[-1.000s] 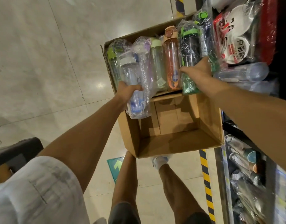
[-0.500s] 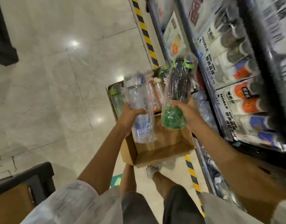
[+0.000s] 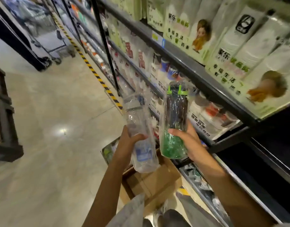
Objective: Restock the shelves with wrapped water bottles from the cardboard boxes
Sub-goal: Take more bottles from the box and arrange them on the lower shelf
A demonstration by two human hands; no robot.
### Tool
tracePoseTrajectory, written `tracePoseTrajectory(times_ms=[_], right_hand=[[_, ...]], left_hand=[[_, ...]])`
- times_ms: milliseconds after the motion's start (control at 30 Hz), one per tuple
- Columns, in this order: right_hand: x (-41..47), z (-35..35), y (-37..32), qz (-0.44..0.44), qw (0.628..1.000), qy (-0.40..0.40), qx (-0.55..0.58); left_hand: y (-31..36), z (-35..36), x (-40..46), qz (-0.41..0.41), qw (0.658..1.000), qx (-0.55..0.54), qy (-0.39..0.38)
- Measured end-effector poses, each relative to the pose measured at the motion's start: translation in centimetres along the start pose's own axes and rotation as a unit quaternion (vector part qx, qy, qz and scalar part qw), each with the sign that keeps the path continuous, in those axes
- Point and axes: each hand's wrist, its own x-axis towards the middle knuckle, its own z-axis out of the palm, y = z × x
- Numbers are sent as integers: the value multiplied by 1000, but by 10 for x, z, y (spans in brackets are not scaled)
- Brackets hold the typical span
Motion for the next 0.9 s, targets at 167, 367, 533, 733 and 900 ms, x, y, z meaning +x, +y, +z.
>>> tracePoseTrajectory(times_ms=[167,367,533,733,900], right_hand=[[-93,-23,-32,-46,995,89,26],[-205,-43,-46,-106,972,201,51],[-292,-73,-40,-159,942,294,33],[-396,-128,-36,-186,905,380,42],[-483,-175,-22,-203,876,434,52]], left_hand=[[37,30,-52,48,994,6,-98],[52,74,-110,60,971,30,-228],[45,126,-159,46,939,49,-337],[39,203,-236,66,905,87,-410],[28,266,-318,91,866,111,-479]])
